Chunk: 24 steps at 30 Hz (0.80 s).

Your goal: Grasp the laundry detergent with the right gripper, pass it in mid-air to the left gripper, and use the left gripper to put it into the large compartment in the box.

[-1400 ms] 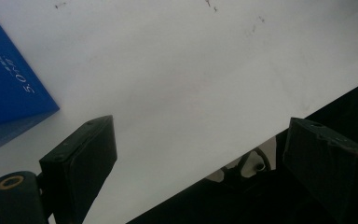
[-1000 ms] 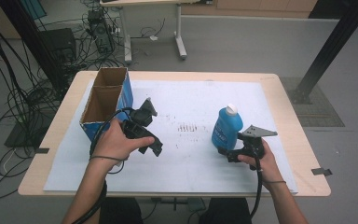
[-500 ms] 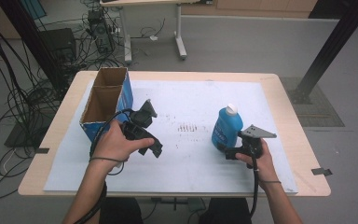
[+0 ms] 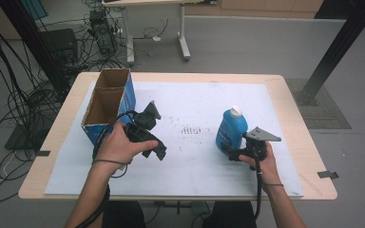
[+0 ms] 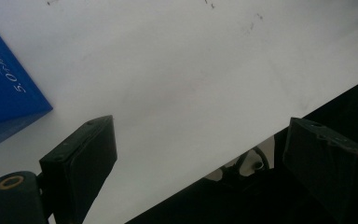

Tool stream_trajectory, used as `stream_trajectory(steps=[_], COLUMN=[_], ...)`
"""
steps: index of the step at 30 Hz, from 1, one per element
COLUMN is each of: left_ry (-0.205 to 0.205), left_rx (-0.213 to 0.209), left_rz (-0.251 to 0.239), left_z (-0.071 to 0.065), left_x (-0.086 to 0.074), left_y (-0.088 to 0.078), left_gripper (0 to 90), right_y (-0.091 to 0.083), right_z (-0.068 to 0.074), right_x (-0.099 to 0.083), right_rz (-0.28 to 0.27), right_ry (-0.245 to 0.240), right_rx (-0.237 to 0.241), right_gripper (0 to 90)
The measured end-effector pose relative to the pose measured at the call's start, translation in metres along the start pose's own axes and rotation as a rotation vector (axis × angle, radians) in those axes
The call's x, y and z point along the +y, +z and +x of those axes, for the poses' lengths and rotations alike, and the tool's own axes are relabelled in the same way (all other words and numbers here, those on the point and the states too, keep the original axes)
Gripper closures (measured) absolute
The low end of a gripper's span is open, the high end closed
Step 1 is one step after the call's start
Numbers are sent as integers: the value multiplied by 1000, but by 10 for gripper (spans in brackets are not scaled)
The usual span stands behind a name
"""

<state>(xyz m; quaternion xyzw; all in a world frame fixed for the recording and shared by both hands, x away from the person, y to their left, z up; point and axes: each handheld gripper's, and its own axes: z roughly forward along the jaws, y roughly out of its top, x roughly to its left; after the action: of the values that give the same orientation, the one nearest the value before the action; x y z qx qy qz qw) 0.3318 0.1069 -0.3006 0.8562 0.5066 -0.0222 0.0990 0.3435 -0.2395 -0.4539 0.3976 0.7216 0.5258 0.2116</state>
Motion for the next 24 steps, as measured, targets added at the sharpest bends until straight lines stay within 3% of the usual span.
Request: stream_trajectory(steps=[24], left_ry=[-5], left_rx=[-2], left_rz=[0], left_z=[0], left_x=[0], left_y=[1], left_gripper=[99], right_y=[3], right_z=[1], right_x=[0], right_rz=[-15], right_ry=[1], right_rx=[2], right_gripper=[36])
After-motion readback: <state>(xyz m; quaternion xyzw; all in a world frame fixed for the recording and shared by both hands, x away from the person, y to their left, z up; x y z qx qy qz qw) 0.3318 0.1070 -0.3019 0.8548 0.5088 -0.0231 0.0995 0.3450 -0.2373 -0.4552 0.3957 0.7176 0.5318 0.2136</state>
